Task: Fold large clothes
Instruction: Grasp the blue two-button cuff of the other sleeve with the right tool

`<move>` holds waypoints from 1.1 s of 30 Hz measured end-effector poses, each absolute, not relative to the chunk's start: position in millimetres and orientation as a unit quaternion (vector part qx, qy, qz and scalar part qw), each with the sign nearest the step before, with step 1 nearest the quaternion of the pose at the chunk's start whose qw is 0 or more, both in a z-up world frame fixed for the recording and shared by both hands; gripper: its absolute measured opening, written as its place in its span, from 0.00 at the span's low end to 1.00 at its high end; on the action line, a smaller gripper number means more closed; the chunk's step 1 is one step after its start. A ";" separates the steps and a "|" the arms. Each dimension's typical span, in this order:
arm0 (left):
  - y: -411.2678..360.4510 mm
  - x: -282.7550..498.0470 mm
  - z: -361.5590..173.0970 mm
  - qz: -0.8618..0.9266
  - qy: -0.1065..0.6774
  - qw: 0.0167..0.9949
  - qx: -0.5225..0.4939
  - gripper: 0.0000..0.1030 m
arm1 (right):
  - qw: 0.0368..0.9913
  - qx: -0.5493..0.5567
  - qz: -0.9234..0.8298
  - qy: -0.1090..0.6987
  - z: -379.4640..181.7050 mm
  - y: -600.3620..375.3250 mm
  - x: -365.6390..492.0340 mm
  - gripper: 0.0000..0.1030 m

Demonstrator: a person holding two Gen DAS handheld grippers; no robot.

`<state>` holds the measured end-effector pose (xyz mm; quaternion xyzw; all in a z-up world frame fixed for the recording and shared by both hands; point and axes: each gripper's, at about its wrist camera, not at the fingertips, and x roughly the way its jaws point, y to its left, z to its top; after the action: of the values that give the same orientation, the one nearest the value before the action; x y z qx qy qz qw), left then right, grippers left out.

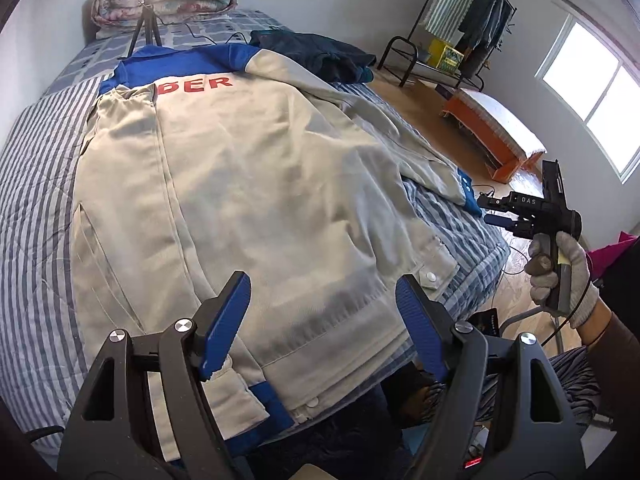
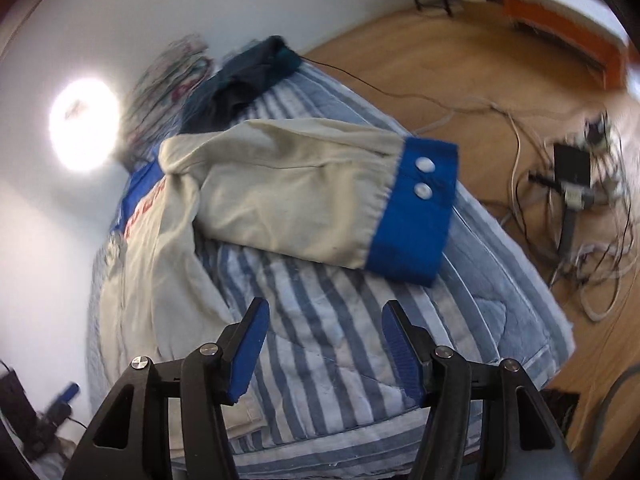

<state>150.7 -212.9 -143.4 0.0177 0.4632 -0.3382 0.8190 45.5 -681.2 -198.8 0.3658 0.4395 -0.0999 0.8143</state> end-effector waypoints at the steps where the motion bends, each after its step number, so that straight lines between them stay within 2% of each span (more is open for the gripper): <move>1: -213.6 150.6 -143.8 -0.338 0.463 0.819 0.018 0.75 | 0.805 0.386 -0.102 0.438 -205.4 -688.0 43.7 0.60; 9: -219.3 153.5 -147.8 -0.340 0.465 0.817 0.021 0.75 | 0.776 0.460 -0.110 0.417 -236.1 -710.7 46.5 0.58; 24: -233.0 153.0 -161.4 -0.338 0.466 0.815 0.058 0.75 | 0.777 0.494 -0.129 0.369 -242.4 -757.7 86.0 0.51; 25: -232.9 154.1 -162.7 -0.336 0.467 0.816 0.058 0.75 | 0.780 0.487 -0.130 0.370 -240.4 -758.1 90.9 0.46; 26: -232.2 155.4 -163.3 -0.333 0.468 0.816 0.057 0.75 | 0.785 0.477 -0.133 0.372 -237.9 -757.1 95.7 0.35; 29: -230.1 158.4 -163.0 -0.331 0.469 0.818 0.052 0.75 | 0.806 0.420 -0.153 0.387 -221.2 -745.8 108.9 0.12; 31: -228.4 159.3 -161.2 -0.329 0.467 0.819 0.049 0.75 | 0.827 0.376 -0.156 0.388 -205.0 -735.2 115.2 0.06; 33: -225.2 160.2 -158.7 -0.327 0.465 0.821 0.044 0.75 | 0.851 0.316 -0.160 0.388 -182.3 -718.3 119.9 0.05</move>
<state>160.2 -225.2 -158.7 0.0441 0.4651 -0.3273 0.8213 119.9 -718.3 -182.3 0.3163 0.3875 -0.1603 0.8509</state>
